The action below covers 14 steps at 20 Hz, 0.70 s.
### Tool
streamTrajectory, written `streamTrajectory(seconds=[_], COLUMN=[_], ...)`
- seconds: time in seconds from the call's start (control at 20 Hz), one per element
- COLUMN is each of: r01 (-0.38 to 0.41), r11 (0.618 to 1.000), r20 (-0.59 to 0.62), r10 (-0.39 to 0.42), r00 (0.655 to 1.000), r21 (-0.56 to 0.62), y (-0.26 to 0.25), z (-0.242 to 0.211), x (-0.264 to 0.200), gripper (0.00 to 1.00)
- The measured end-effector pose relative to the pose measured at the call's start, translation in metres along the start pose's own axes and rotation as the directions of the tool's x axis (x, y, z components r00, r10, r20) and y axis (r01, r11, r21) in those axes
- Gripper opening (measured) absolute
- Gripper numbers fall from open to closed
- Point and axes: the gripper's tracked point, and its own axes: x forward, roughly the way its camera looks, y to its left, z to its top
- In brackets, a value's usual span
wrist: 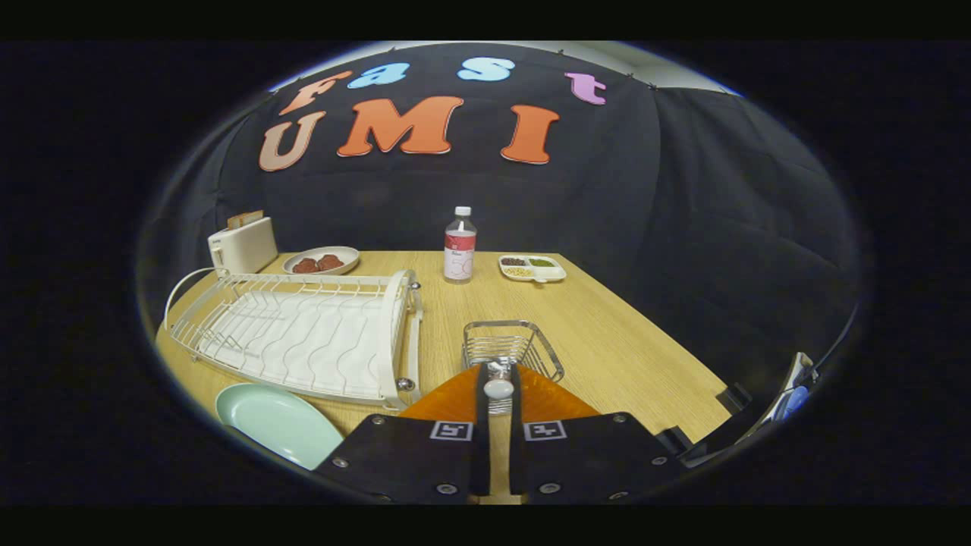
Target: Take the plate from the dish rack, then take the spoon from the basket and place it into the plate.
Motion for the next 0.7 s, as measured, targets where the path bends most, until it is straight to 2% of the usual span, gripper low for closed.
streamTrajectory(seconds=[0.15, 0.7], r01=[0.019, 0.009], r11=[1.0, 1.0], r20=[0.014, 0.099], r10=[-0.019, -0.008], r00=[1.0, 0.995], r21=[0.01, -0.012], y=[-0.006, 0.002], z=[0.007, 0.051], x=[-0.004, -0.063], gripper=[0.06, 0.06])
